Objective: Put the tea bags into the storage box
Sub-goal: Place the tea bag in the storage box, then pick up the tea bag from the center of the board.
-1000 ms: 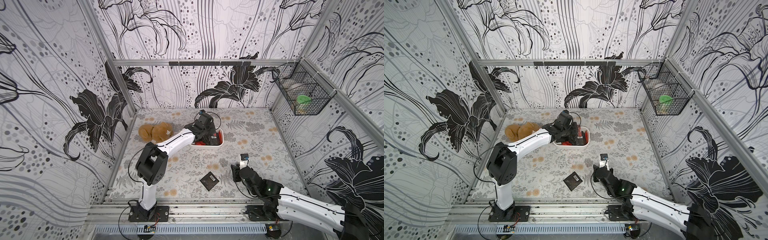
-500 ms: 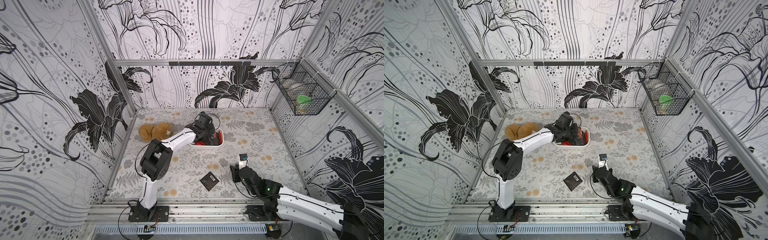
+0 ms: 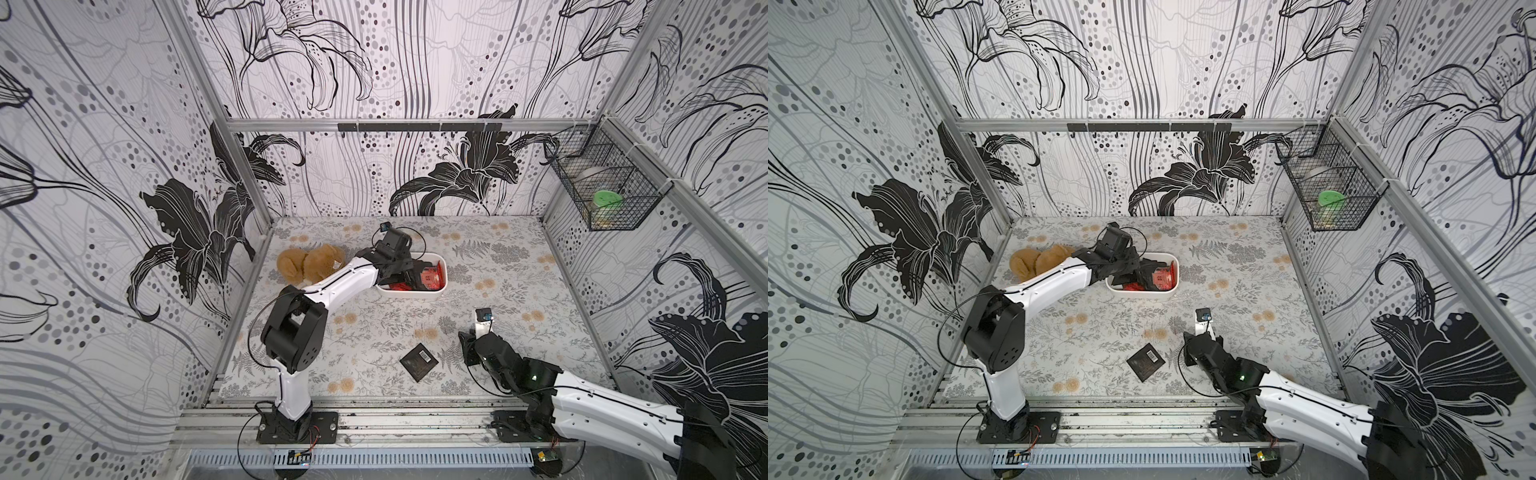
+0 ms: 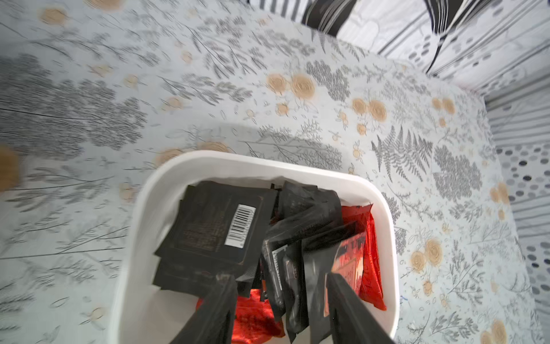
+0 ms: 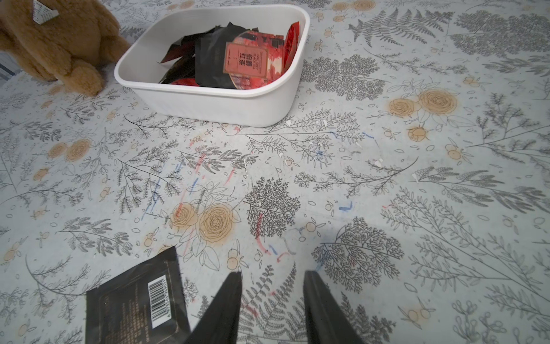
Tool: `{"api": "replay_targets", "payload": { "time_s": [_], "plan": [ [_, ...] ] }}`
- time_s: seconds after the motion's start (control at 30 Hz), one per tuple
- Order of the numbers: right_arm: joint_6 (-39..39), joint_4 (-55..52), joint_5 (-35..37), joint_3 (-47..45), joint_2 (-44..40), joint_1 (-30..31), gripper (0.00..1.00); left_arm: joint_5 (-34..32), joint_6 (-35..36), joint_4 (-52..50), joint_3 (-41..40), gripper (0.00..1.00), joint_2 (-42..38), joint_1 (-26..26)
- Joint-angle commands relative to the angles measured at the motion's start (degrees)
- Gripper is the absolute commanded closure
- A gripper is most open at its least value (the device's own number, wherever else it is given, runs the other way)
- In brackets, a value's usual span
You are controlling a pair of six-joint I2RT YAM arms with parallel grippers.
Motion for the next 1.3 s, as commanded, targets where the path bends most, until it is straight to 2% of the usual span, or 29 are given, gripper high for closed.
{"api": "replay_targets", "payload": {
  "time_s": [0.0,0.2,0.33,0.47,0.6,0.83,1.03,1.27],
  "plan": [
    [-1.36,1.31,-1.39,0.94,0.20,0.11,0.60,-5.97,-0.59,1.71,-3.39,0.43,-6.22,0.36],
    [-4.23,5.85,-8.67,0.41,1.92,0.03,0.60,3.73,-3.09,5.34,-14.53,0.40,-15.60,0.06],
    [-6.21,8.84,-14.21,1.08,5.75,0.11,0.61,7.85,-5.20,7.42,-23.59,0.37,-22.70,-2.33],
    [-8.25,10.28,-19.71,2.98,11.11,0.11,0.65,7.99,-8.62,5.72,-32.01,0.34,-28.97,-6.49],
    [-9.54,11.32,-23.70,4.41,15.44,0.11,0.70,7.47,-15.34,6.32,-43.13,0.20,-37.19,-11.43],
    [-10.94,12.10,-31.04,7.63,24.31,0.12,0.80,3.29,-28.29,7.53,-55.41,0.20,-49.61,-20.61],
    [-11.12,10.89,-31.24,9.70,28.89,0.19,0.85,0.80,-38.69,16.15,-61.92,0.26,-49.70,-28.91],
    [-10.99,9.03,-30.10,11.56,32.64,0.20,0.90,-4.03,-46.94,20.20,-62.76,0.32,-43.91,-36.01]
  ]
}}
